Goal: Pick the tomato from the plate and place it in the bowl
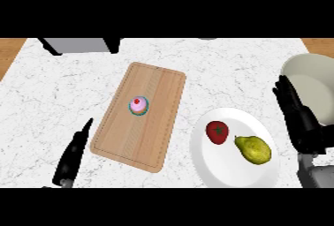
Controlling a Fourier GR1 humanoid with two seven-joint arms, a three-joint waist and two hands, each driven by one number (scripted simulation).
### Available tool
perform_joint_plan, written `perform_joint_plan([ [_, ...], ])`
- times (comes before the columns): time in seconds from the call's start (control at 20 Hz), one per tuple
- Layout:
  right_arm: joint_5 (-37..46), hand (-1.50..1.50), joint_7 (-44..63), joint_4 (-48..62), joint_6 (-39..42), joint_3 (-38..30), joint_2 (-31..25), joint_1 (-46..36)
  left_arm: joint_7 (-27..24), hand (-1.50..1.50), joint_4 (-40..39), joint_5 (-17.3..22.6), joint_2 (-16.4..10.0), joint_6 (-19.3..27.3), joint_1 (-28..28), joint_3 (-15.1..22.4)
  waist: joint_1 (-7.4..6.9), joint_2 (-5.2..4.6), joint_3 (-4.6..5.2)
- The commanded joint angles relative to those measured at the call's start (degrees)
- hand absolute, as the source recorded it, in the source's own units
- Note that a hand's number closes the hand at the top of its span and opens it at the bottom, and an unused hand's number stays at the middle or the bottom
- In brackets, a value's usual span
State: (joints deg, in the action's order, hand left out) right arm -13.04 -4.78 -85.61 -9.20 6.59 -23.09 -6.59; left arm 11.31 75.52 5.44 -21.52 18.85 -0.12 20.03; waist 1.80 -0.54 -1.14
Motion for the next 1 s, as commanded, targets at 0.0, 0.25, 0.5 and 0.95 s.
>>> perform_joint_plan([
  [0.0,2.7,1.5,-2.0,-2.1,-0.1,2.0,1.4,0.5,1.2,0.0,2.9,1.4,0.8,-2.8,-3.7,-0.8,-1.53,0.61,1.13],
  [0.25,5.8,1.5,-7.5,-7.9,13.8,6.2,-9.5,-3.3,-7.1,0.0,13.5,10.3,8.0,-8.6,-7.6,-0.8,-1.62,1.0,1.37],
  [0.5,17.9,-1.5,-14.4,-4.8,-6.2,6.7,0.1,6.8,-5.4,0.0,14.2,15.2,8.2,-12.6,-7.4,-3.3,-1.43,0.62,1.13],
  [0.95,39.3,-1.5,0.8,-17.6,-2.3,15.0,-14.8,7.5,-8.2,0.0,11.5,14.1,8.4,-13.6,-7.0,-3.7,-0.54,0.95,1.53],
])
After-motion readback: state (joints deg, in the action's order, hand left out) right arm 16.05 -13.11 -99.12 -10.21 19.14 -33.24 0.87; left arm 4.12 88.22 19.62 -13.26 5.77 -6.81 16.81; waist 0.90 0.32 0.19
